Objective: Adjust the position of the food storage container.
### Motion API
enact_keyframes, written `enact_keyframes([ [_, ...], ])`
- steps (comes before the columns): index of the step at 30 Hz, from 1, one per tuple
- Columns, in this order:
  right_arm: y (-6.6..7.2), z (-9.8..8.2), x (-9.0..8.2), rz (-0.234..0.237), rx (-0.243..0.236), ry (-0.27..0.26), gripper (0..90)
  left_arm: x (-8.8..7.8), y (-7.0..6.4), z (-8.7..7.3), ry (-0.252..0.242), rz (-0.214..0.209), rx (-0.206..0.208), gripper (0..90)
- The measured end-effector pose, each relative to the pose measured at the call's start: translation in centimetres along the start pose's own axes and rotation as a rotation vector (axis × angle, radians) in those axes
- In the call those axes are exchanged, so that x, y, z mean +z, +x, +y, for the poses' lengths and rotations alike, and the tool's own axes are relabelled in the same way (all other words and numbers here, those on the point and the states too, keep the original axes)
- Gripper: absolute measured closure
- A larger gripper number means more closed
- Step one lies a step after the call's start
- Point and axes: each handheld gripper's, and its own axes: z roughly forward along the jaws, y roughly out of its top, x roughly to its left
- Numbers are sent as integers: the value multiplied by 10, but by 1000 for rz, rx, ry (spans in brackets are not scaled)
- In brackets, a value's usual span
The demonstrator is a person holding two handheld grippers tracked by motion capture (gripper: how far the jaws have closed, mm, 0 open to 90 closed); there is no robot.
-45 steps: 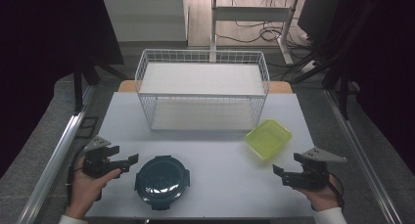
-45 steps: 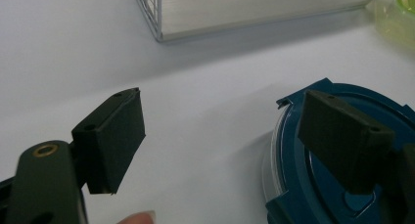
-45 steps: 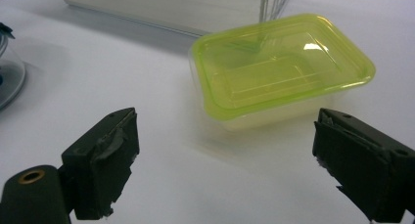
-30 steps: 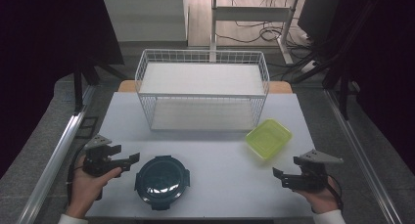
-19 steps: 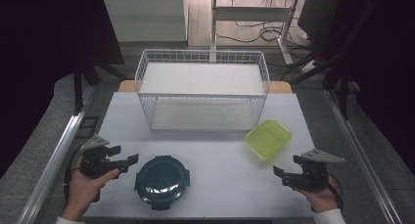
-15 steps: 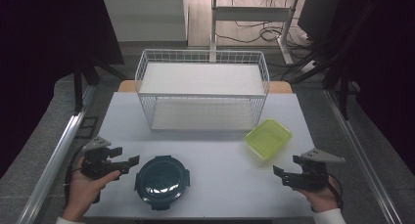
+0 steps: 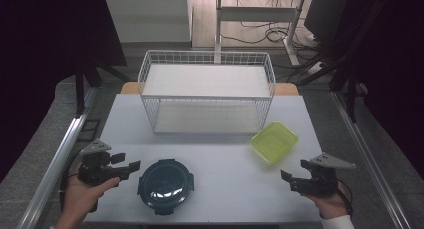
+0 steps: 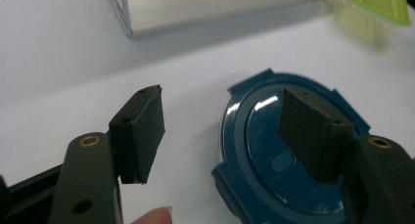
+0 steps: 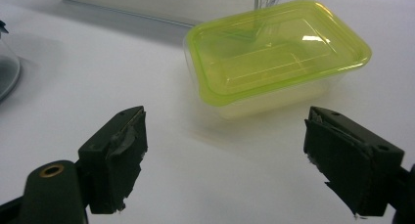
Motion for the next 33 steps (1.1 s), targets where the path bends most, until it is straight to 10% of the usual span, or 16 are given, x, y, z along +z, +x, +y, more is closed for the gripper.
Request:
enact_keyframes([
  [8,0,0,1,9,27,0,165,-5,0,-14,59,-17,26,377],
  [23,6,-1,2,12,30,12,167,1,4,-58,196,-136,-14,893],
  [33,7,-3,5,8,24,27,168,10,-11,-65,248,-157,36,900],
])
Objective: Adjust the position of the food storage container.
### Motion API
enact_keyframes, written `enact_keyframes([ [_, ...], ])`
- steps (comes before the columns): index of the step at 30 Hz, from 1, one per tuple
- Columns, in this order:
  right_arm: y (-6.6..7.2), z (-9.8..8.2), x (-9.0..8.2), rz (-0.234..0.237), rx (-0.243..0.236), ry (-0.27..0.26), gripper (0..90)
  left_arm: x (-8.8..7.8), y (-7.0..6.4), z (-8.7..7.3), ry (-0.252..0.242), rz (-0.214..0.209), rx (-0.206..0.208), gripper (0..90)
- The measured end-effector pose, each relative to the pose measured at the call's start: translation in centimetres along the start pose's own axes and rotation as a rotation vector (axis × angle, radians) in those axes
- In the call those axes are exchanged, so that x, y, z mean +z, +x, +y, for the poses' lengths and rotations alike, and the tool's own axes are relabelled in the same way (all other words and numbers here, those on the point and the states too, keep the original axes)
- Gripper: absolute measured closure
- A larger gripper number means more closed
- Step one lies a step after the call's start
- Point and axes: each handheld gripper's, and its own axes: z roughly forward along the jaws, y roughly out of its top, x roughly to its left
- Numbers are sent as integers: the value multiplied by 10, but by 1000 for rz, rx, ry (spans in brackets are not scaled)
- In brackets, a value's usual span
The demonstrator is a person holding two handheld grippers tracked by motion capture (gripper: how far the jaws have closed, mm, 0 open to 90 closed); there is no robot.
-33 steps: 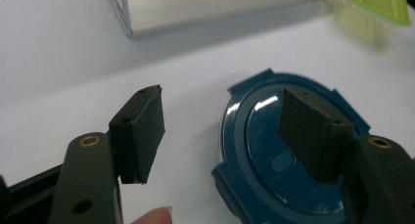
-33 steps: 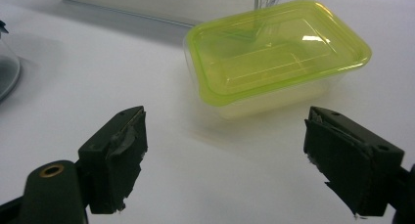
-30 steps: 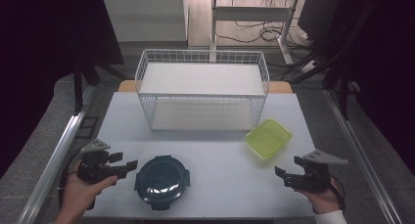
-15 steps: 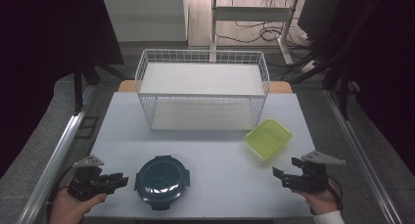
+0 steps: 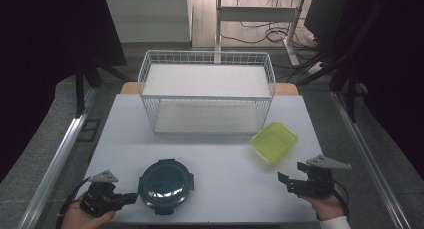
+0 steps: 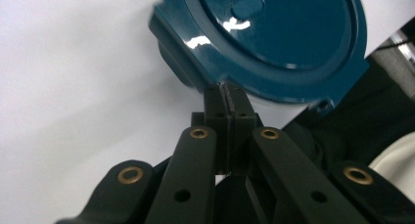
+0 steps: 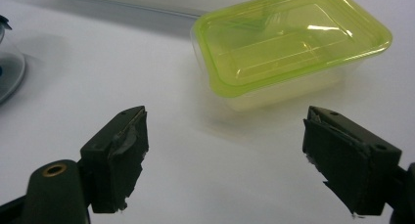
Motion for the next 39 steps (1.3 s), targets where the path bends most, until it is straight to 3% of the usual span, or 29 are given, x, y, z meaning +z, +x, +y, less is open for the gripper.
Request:
enact_keyframes([
  [6,0,-1,-1,-7,3,-2,168,10,-11,-7,26,-33,25,900],
  [15,2,-1,2,-8,-10,10,168,29,-22,-4,73,-43,52,900],
  [23,2,-2,3,-13,-6,14,168,32,-21,-2,68,-61,36,900],
  [32,4,-3,6,-11,-18,25,169,46,-26,17,72,-48,59,900],
  [39,2,-4,6,-19,-12,22,173,53,-25,28,70,-51,51,900],
])
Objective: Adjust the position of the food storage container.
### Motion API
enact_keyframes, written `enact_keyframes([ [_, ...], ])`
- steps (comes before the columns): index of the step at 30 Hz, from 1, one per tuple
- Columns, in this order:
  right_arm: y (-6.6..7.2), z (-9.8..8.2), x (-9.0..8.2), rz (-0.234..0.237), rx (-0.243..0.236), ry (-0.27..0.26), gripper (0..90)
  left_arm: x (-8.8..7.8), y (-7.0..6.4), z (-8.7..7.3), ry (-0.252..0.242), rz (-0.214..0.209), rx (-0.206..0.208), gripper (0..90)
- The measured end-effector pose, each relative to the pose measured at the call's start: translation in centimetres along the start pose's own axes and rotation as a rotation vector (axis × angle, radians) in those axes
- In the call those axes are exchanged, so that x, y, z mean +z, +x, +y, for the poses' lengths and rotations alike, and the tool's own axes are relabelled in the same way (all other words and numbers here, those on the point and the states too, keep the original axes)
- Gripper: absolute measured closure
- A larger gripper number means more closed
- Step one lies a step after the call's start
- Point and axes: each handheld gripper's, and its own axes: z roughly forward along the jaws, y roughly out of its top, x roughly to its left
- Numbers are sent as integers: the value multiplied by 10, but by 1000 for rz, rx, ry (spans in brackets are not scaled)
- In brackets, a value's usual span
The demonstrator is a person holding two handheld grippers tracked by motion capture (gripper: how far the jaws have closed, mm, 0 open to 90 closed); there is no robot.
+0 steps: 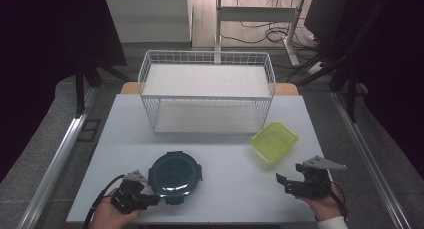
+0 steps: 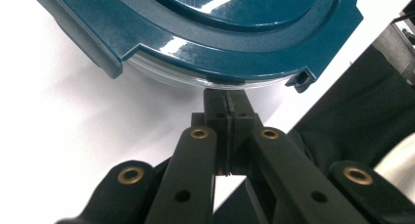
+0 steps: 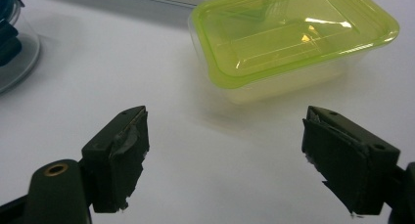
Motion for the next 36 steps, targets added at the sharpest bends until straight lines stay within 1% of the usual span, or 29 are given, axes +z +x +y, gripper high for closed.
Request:
enact_keyframes([
  [1,0,0,0,0,0,1,173,2,-1,4,9,4,16,900],
  [2,0,0,0,0,0,1,173,2,-1,4,9,4,16,900],
  [4,0,0,0,1,-2,1,173,5,-1,9,12,0,23,900],
  [5,1,0,0,3,-1,1,173,7,-2,13,17,-1,33,900],
  [6,1,0,0,3,-1,1,173,7,-2,13,17,-1,33,900],
  [7,1,0,0,1,-1,2,173,10,-2,17,21,-10,38,900],
  [10,1,0,1,2,-3,4,173,12,-1,21,26,-19,44,900],
  [12,1,0,1,4,-3,6,173,15,-1,25,23,-26,41,900],
  [14,1,0,1,4,-6,7,173,17,-1,28,24,-22,46,900],
  [15,1,-1,1,4,-5,7,173,19,0,31,14,-23,37,900],
  [19,1,-1,1,3,-8,10,173,22,0,34,21,-27,40,900],
  [22,2,-1,1,4,-7,8,173,22,0,33,17,-31,36,900],
  [24,2,0,1,4,-7,6,174,19,0,31,4,-49,33,900],
  [26,2,0,0,4,-7,5,173,15,-3,28,-2,-52,37,900],
  [29,1,-1,-1,1,-5,-1,173,4,-2,21,-26,-33,28,900],
  [31,1,-1,-2,-2,-4,-3,174,-4,1,20,-54,-20,11,900],
  [33,1,-1,-2,-3,-3,-4,174,-12,6,21,-80,-4,-5,900],
  [34,1,-1,-1,-2,-4,-3,173,-18,12,23,-102,17,-22,900],
  [35,1,-1,-1,-2,-4,-3,173,-18,12,23,-102,17,-22,900],
  [36,2,0,-1,-4,-7,-1,174,-22,18,25,-114,38,-30,900],
])
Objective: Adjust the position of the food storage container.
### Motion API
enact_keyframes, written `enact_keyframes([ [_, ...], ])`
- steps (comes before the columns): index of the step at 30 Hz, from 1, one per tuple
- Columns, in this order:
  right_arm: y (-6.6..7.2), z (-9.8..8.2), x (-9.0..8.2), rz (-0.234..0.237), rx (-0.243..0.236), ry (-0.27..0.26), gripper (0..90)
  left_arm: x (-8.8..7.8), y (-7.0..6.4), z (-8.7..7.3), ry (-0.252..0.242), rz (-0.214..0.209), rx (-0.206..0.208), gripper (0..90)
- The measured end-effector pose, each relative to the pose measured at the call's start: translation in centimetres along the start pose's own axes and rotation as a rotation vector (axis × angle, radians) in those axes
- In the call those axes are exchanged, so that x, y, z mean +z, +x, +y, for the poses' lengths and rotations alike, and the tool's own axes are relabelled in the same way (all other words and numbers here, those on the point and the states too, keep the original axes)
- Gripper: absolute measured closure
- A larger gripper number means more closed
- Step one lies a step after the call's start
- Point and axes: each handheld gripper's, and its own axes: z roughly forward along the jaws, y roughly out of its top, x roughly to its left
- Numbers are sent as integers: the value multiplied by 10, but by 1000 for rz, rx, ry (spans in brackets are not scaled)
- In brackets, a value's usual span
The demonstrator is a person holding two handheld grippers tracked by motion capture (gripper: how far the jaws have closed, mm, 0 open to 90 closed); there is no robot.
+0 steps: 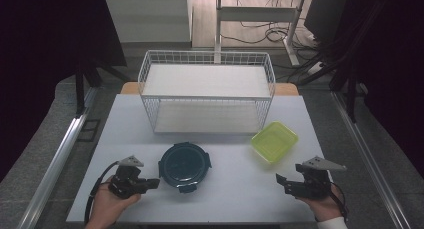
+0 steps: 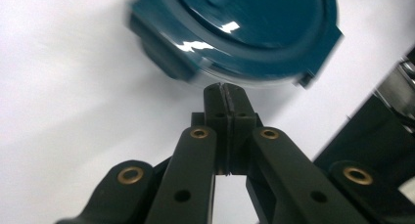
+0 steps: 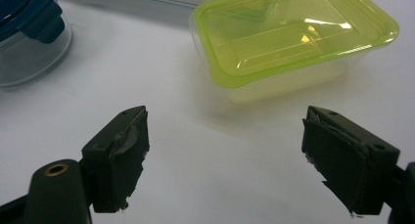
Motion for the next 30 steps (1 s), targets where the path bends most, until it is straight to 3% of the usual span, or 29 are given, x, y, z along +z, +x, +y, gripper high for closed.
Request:
enact_keyframes([
  [7,-1,-1,0,-7,2,-3,173,4,19,8,9,48,-48,900],
  [13,0,0,-1,-25,-3,-18,174,11,26,15,29,72,-58,900],
  [20,0,0,-2,-23,-13,-20,174,20,23,24,44,79,-51,900],
  [21,0,0,-2,-23,-13,-20,174,21,22,25,46,99,-47,900],
  [26,0,2,0,-23,-18,-23,174,21,25,27,31,88,-65,900],
  [30,1,4,0,-28,-16,-26,174,23,25,27,41,109,-61,900],
])
